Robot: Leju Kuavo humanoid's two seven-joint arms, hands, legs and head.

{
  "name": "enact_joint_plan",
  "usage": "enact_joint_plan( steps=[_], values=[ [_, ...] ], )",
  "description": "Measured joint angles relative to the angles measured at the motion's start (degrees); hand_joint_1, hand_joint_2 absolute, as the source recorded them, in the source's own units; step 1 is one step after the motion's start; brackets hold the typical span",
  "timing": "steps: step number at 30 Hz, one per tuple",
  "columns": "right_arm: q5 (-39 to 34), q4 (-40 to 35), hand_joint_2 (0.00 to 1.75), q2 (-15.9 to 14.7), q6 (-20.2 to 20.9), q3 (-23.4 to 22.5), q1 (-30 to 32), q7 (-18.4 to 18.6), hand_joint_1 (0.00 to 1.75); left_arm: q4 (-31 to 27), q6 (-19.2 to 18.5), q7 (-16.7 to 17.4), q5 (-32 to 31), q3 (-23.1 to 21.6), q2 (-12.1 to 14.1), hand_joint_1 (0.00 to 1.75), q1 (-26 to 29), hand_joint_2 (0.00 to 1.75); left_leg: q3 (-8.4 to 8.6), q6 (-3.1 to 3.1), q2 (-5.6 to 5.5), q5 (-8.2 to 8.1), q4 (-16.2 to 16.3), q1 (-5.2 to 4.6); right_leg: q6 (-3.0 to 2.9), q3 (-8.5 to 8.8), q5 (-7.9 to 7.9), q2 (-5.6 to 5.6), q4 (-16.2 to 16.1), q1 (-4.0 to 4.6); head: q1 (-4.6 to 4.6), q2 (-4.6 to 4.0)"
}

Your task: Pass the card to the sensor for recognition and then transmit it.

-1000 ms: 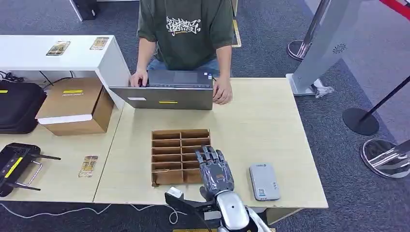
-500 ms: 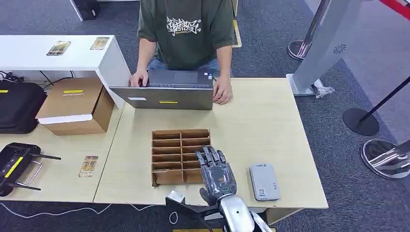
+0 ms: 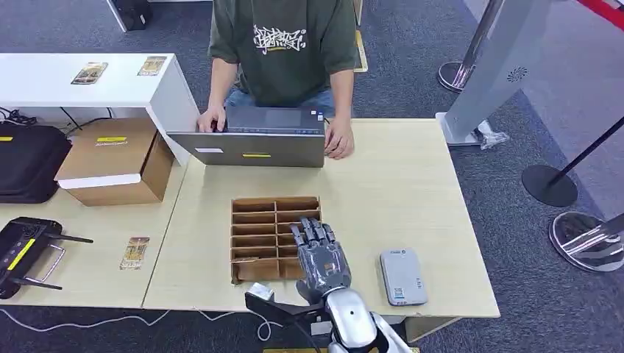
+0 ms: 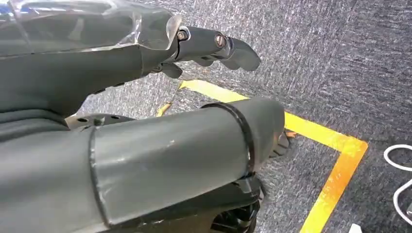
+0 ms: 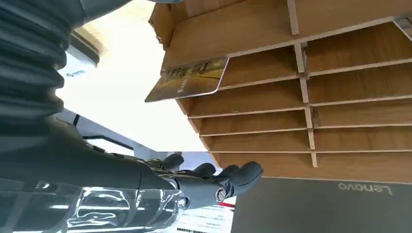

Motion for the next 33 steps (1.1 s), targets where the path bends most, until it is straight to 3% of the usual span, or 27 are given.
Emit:
enact_joint_plan(
  steps=[33],
  values=[
    [5.60, -2.49, 1.75, -3.02, 0.39, -2.93, 3.68, 0.55, 0.00, 0.00, -0.37, 0.87, -0.63, -0.48, 0.13, 0.00, 0.27, 0.00, 0.01, 0.00, 0.00, 0.00, 0.00, 0.00, 0.00, -0.01, 0.00, 0.01, 0.00, 0.00, 0.00, 0.00]
  ],
)
